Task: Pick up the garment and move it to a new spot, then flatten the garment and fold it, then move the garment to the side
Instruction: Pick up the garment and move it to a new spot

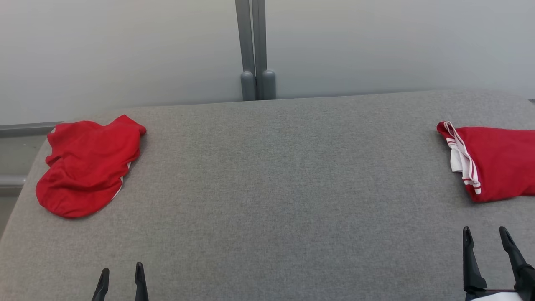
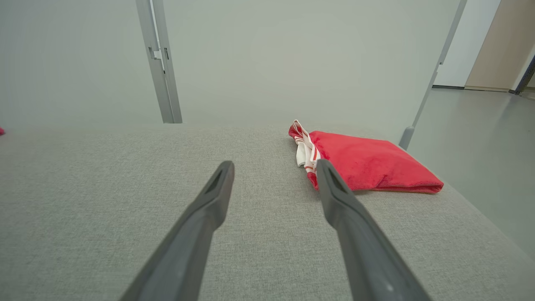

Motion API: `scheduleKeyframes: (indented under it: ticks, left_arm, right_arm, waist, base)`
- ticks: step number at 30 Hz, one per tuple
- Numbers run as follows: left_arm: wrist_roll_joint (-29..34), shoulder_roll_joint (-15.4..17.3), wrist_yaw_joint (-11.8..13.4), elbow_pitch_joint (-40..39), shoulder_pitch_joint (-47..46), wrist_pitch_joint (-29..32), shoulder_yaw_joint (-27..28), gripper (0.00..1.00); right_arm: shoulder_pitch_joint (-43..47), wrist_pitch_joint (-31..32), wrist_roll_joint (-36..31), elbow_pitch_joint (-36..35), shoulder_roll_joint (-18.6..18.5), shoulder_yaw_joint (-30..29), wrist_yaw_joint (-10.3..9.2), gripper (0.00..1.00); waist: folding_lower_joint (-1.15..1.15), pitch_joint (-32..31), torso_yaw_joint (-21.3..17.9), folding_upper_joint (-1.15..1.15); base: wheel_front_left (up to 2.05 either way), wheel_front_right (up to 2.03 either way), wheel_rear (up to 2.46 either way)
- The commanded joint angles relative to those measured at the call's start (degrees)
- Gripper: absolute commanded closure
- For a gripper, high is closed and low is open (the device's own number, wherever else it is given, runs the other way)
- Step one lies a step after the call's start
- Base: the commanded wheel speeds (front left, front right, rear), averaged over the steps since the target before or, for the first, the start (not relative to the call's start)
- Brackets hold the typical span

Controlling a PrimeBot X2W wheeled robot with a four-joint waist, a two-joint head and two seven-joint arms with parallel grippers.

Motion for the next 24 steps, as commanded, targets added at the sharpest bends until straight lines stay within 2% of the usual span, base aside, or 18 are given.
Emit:
scheduleKeyframes:
  ticks: [1,5,11,15,19,24]
  left_arm:
    - [0.3,0.15,-0.2,-0.02,-0.88,-0.02,0.08,0.0]
    - [0.8,0.14,-0.27,-0.2,-1.54,-0.02,-0.3,0.0]
    - [1.17,0.14,-0.16,0.16,-0.24,-0.01,0.98,0.0]
    - [1.79,0.13,-0.33,0.36,0.67,-0.02,2.35,0.0]
    - [1.01,0.13,-0.54,-0.01,0.61,-0.01,3.39,0.0]
    - [-0.69,0.14,-0.19,-0.93,-2.02,-0.01,4.54,0.0]
  right_arm:
    - [0.86,-0.16,0.18,-0.38,-0.05,0.22,-0.07,0.0]
    - [1.23,-0.15,0.83,-1.22,-0.04,1.02,-0.07,0.0]
    - [0.39,-0.15,1.73,-1.16,-0.04,4.79,-0.07,0.0]
    - [-0.25,-0.16,2.39,-0.59,-0.06,7.37,-0.06,0.0]
    - [0.18,-0.16,2.55,-0.12,-0.09,8.78,-0.07,0.0]
    - [0.54,-0.16,4.3,0.32,-0.15,8.27,-0.07,0.0]
  waist:
    - [0.0,0.08,1.2,0.0]
    - [0.0,0.27,5.47,0.0]
    - [0.0,0.37,15.48,0.0]
    - [0.0,0.14,20.56,0.0]
    - [0.0,-0.04,23.1,0.0]
    - [0.0,1.93,23.04,0.0]
  base:
    - [0.0,0.0,0.0]
    - [0.0,0.0,0.0]
    - [0.0,0.0,0.0]
    - [0.0,0.0,0.0]
    - [0.0,0.0,0.0]
    - [0.0,0.0,0.0]
